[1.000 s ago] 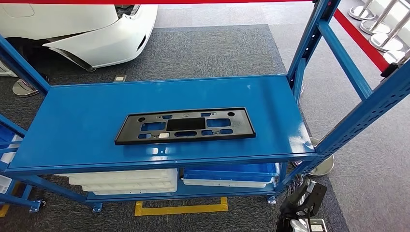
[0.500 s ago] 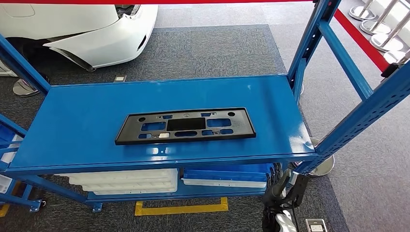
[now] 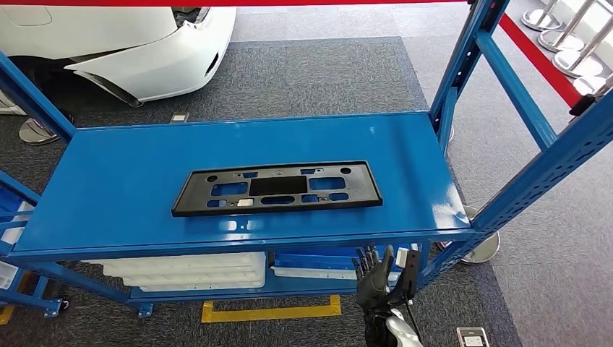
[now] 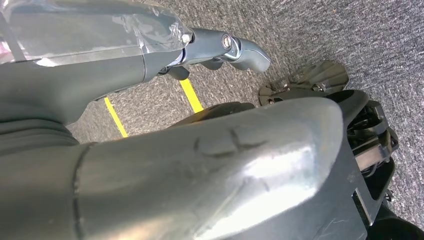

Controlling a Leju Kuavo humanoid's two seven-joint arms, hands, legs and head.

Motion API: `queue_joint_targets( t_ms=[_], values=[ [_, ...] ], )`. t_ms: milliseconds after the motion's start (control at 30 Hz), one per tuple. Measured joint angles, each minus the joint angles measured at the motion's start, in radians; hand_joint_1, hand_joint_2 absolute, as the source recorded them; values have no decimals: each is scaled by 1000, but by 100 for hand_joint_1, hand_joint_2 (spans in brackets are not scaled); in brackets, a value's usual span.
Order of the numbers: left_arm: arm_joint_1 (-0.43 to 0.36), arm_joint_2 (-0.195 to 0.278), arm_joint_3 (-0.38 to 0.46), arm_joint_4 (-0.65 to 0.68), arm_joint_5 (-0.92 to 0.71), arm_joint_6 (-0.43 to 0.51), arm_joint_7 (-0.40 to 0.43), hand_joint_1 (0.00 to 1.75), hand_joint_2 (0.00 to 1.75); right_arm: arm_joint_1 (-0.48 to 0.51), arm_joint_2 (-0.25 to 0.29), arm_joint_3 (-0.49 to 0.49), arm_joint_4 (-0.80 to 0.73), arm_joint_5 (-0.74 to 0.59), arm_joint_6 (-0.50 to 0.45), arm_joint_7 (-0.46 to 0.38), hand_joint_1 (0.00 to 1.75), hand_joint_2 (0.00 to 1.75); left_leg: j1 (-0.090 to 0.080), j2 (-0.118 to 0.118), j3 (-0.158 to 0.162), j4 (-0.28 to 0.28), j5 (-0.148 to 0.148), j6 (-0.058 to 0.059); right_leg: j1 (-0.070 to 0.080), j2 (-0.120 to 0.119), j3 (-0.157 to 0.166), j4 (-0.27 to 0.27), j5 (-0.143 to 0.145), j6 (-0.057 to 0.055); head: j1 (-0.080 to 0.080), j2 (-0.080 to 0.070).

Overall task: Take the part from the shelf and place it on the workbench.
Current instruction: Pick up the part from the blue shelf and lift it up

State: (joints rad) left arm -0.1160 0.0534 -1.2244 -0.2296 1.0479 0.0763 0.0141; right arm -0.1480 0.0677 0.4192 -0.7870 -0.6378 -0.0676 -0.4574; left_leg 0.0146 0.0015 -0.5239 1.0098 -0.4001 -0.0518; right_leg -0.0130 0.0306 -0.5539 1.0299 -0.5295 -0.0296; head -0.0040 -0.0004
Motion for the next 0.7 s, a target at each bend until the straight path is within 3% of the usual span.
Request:
queue_joint_targets(
  t_ms=[333,700],
  values=[
    [0,0,0,0,-2,1,0,0,0,-16,-3,125,2,-303,58,118,0,0,0,0,0,0,0,0,0,0,0,0,0,0,1,0],
    [0,0,-4,0,-17,3,3,0,0,-30,-7,204,1,-414,44,142,0,0,0,0,0,0,0,0,0,0,0,0,0,0,0,0]
  ],
)
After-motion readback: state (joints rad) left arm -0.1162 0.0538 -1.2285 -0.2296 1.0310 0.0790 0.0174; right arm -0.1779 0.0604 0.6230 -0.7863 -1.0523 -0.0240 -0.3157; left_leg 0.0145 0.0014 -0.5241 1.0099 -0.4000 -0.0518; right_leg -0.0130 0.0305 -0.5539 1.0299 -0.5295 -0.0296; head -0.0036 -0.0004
